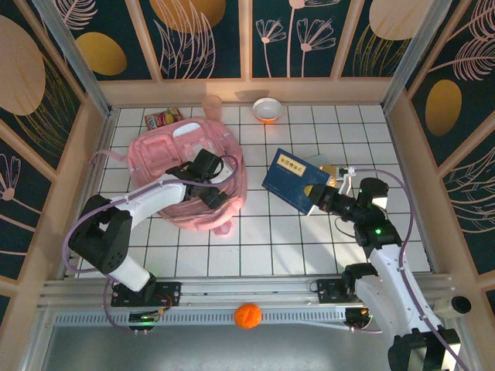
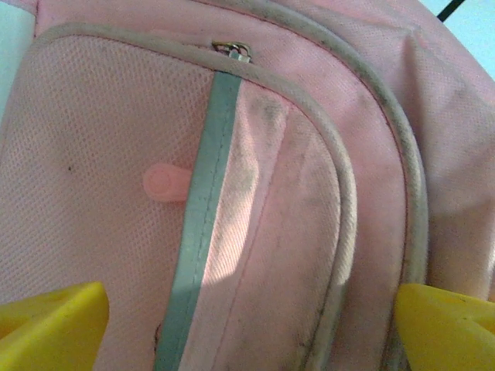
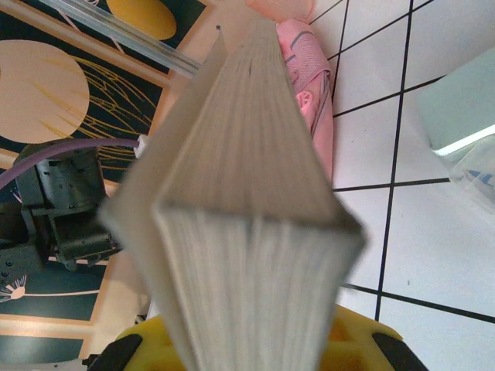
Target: Pack the student bag
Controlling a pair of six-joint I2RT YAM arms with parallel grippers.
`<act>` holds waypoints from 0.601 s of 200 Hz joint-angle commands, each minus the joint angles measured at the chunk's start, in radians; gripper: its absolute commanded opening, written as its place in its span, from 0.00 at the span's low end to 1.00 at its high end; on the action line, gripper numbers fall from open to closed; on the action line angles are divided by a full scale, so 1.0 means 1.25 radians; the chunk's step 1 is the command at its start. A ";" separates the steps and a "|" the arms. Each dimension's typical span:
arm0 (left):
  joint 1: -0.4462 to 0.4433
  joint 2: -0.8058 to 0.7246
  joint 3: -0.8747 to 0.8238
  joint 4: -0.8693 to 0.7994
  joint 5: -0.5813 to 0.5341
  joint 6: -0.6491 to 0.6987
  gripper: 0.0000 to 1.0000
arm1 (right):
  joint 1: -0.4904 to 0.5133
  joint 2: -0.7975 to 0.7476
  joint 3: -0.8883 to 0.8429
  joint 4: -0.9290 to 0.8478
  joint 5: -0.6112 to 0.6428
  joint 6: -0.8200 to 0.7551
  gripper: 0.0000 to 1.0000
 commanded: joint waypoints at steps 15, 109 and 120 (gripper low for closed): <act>0.002 0.004 -0.048 0.008 -0.083 0.008 0.95 | 0.005 0.007 0.045 0.030 -0.010 -0.016 0.00; 0.003 -0.039 -0.028 0.072 -0.060 -0.039 0.24 | 0.008 0.005 0.043 0.033 -0.003 -0.015 0.00; 0.003 -0.067 0.003 0.047 -0.038 -0.050 0.13 | 0.011 0.006 0.037 0.048 0.002 -0.007 0.00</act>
